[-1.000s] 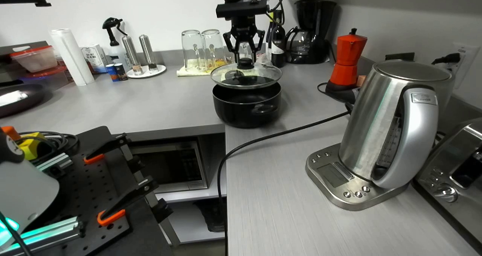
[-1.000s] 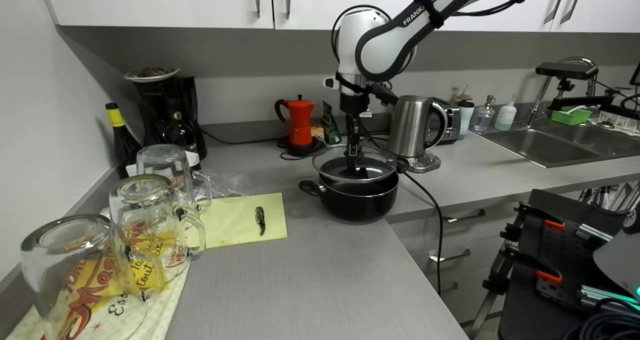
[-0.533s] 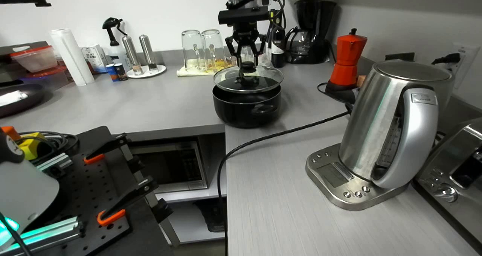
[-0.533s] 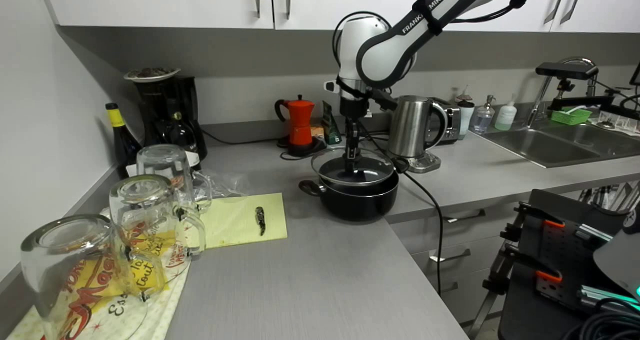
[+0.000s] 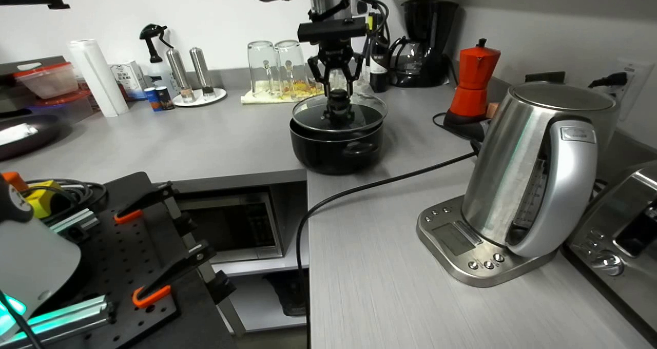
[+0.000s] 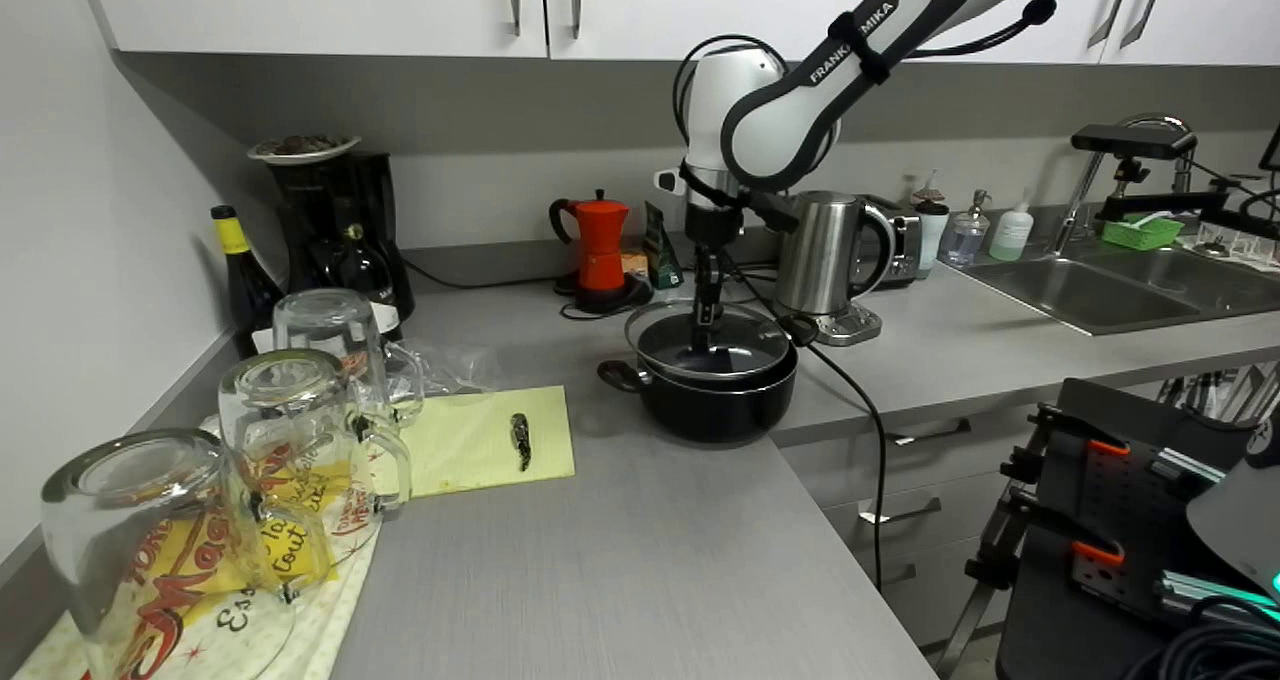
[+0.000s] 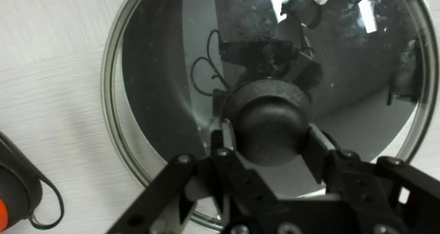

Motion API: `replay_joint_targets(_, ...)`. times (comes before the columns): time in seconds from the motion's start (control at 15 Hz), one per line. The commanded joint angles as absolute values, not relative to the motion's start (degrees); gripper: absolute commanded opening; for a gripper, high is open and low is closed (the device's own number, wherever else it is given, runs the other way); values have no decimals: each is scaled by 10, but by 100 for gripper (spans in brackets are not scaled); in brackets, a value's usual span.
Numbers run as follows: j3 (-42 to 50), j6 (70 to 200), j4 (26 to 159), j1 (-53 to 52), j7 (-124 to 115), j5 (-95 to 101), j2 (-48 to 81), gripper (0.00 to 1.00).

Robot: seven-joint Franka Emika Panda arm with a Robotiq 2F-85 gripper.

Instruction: Put the lid on the pot

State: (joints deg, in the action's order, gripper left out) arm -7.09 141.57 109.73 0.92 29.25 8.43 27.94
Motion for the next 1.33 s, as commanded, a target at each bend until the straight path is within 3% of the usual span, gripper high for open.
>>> replay_joint_targets(0.0, -73, 1436, 1123, 16, 299, 85, 260, 25)
replay_joint_targets(1.27, -72, 1489, 1190, 25, 297, 85, 229, 25)
